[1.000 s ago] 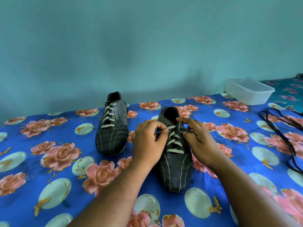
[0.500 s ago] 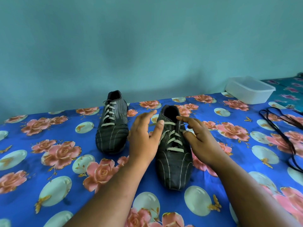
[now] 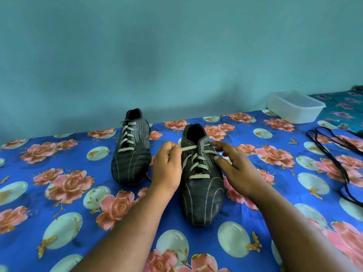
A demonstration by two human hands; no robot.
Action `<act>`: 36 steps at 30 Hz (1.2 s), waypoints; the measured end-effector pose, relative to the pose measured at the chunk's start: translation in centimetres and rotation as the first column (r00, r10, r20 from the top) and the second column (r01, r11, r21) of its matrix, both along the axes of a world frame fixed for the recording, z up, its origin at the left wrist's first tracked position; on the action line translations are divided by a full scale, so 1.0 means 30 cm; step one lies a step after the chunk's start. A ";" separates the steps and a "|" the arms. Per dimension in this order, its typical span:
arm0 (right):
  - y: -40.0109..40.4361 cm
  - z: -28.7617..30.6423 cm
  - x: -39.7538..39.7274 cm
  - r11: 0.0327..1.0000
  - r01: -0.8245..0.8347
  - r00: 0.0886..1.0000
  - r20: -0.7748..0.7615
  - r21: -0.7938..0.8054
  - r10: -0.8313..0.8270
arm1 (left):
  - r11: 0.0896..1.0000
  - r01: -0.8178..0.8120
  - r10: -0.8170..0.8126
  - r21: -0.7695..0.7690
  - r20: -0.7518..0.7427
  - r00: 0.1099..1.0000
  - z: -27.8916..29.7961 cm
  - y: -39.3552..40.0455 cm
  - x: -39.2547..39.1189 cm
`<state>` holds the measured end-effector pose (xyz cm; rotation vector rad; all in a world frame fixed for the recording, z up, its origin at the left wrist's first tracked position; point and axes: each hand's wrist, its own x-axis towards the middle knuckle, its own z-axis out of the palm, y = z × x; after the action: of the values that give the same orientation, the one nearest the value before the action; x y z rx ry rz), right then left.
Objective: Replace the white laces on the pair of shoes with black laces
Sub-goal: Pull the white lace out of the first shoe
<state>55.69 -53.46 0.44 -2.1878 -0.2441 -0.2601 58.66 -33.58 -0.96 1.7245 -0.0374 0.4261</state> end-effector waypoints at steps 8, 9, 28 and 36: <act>0.004 0.026 -0.033 0.980 -0.050 0.981 -0.173 0.193 0.084 | 0.981 -0.006 -0.005 -0.193 -0.055 0.998 0.001 0.007 0.006; -0.001 0.026 -0.032 0.981 -0.045 0.979 -0.185 0.191 0.081 | 0.971 -0.007 -0.010 -0.239 -0.069 0.998 0.004 0.008 0.005; -0.025 -0.017 0.023 0.986 0.166 0.986 -0.028 -0.030 -0.167 | 0.944 0.105 -0.057 0.314 -0.159 0.986 0.013 -0.018 -0.043; -0.003 0.002 0.019 0.955 0.289 0.944 0.186 -0.063 -0.274 | 0.840 0.060 -0.034 0.539 -0.057 0.998 0.009 -0.029 -0.042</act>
<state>56.26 -53.54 0.52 -2.2890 -0.0374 -0.6147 57.39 -34.46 -0.70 2.2890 -0.1828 0.3582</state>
